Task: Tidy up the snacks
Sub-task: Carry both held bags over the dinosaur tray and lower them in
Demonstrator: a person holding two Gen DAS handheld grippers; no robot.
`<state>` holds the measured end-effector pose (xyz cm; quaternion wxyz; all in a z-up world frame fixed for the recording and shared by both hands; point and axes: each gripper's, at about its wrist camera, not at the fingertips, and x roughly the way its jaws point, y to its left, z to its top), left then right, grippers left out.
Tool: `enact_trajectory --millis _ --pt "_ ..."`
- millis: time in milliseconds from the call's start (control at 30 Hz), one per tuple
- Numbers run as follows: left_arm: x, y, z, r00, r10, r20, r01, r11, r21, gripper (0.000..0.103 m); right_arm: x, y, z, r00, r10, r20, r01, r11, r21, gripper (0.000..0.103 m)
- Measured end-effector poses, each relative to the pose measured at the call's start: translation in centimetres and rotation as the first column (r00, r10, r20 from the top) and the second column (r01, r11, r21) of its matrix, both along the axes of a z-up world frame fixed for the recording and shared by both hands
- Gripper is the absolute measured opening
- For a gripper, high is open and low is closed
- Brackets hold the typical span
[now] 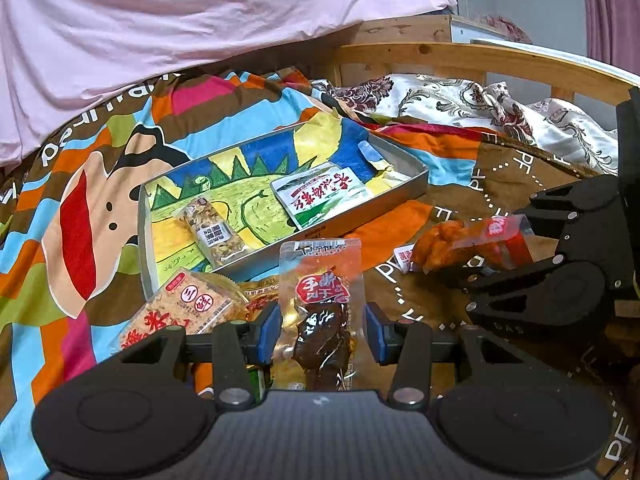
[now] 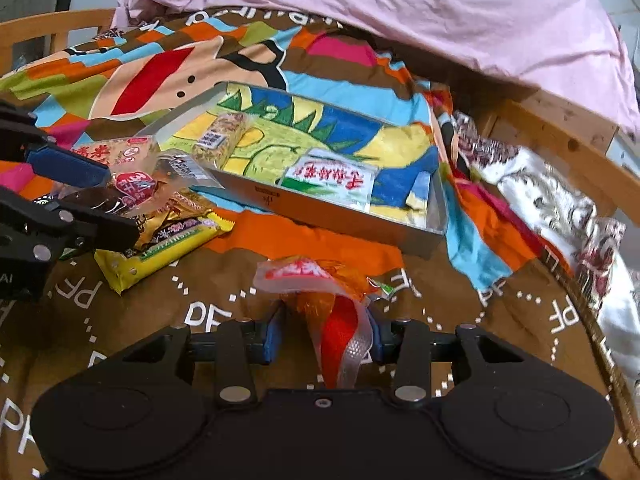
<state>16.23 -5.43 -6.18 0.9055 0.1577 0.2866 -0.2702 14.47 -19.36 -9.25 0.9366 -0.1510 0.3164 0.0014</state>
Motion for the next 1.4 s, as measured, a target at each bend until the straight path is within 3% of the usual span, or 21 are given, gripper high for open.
enact_trajectory --millis 200,700,1000,1167,1400 --pt "0.1 0.1 0.1 1.000 0.008 0.000 -0.008 1.000 -0.008 0.049 0.0 0.1 -0.2 1.000 -0.001 0.008 0.001 1.000 -0.008 0.043" --pt "1.1 0.6 1.0 0.998 0.056 0.000 -0.056 0.997 -0.053 0.049 0.0 0.2 1.7 0.987 -0.005 0.163 0.003 1.000 0.013 0.043" --pt "7.7 1.7 2.5 0.986 0.167 0.013 -0.162 0.974 -0.159 0.049 4.7 -0.1 3.9 0.959 0.006 0.283 -0.019 0.999 0.044 0.043" --pt "13.3 1.5 2.6 0.976 0.218 -0.003 -0.212 0.948 -0.238 0.049 9.9 -0.7 3.9 0.953 -0.031 0.302 0.001 0.995 0.099 0.043" --pt "19.4 -0.3 1.0 0.976 0.208 -0.060 -0.216 0.918 -0.332 0.049 16.1 -2.1 2.0 0.960 -0.084 0.268 0.043 0.987 0.157 0.044"
